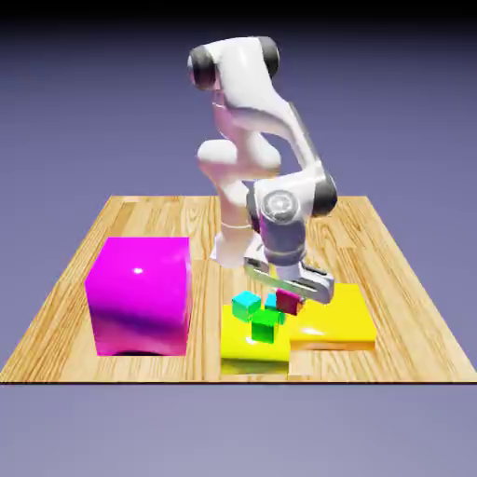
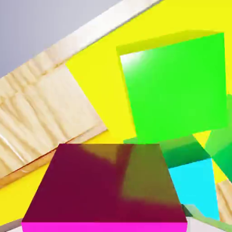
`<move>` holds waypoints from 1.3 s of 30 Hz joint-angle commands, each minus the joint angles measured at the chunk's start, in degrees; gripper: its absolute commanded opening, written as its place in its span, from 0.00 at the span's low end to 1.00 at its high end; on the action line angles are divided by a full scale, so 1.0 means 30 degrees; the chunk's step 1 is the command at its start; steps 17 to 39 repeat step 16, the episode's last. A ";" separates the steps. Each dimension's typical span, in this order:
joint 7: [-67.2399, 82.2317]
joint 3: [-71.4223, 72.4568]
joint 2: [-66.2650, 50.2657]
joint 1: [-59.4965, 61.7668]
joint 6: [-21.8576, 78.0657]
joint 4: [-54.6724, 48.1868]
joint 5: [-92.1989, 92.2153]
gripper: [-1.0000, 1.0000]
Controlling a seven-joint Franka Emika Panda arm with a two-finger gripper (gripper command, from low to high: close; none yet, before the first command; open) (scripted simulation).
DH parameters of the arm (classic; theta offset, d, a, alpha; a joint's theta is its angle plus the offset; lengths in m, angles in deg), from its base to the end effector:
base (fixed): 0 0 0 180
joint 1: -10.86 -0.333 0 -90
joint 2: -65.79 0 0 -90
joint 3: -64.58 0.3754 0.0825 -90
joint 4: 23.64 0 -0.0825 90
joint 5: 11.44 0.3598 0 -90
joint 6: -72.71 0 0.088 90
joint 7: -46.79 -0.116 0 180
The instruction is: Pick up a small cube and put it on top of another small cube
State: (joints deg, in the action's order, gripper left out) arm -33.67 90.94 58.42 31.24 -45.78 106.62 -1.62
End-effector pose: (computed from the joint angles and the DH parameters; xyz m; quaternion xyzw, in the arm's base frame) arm 0.4756 0.0574 0.3535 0.7512 -0.6330 -0.1826 0.0399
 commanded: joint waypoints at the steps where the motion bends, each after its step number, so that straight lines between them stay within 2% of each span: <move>1: 0.0292 -0.0673 0.0693 -0.0156 0.0147 0.0406 0.0426 0.00; 5: 0.1454 -0.3383 0.3363 -0.0776 0.0671 0.1976 0.2247 0.00; 8: 0.1087 -0.4581 0.3627 -0.1085 0.0781 0.2166 0.2210 0.00; 13: 0.1390 -0.4220 0.1734 -0.1482 -0.2862 0.3882 0.2663 0.00; 14: 0.1390 -0.4220 0.1734 -0.1483 -0.2862 0.3882 0.2663 1.00; 16: 0.1321 -0.4302 0.2165 -0.1392 -0.2033 0.3491 0.2560 1.00; 39: 0.1321 -0.4302 0.2165 -0.1392 -0.2033 0.3491 0.2560 1.00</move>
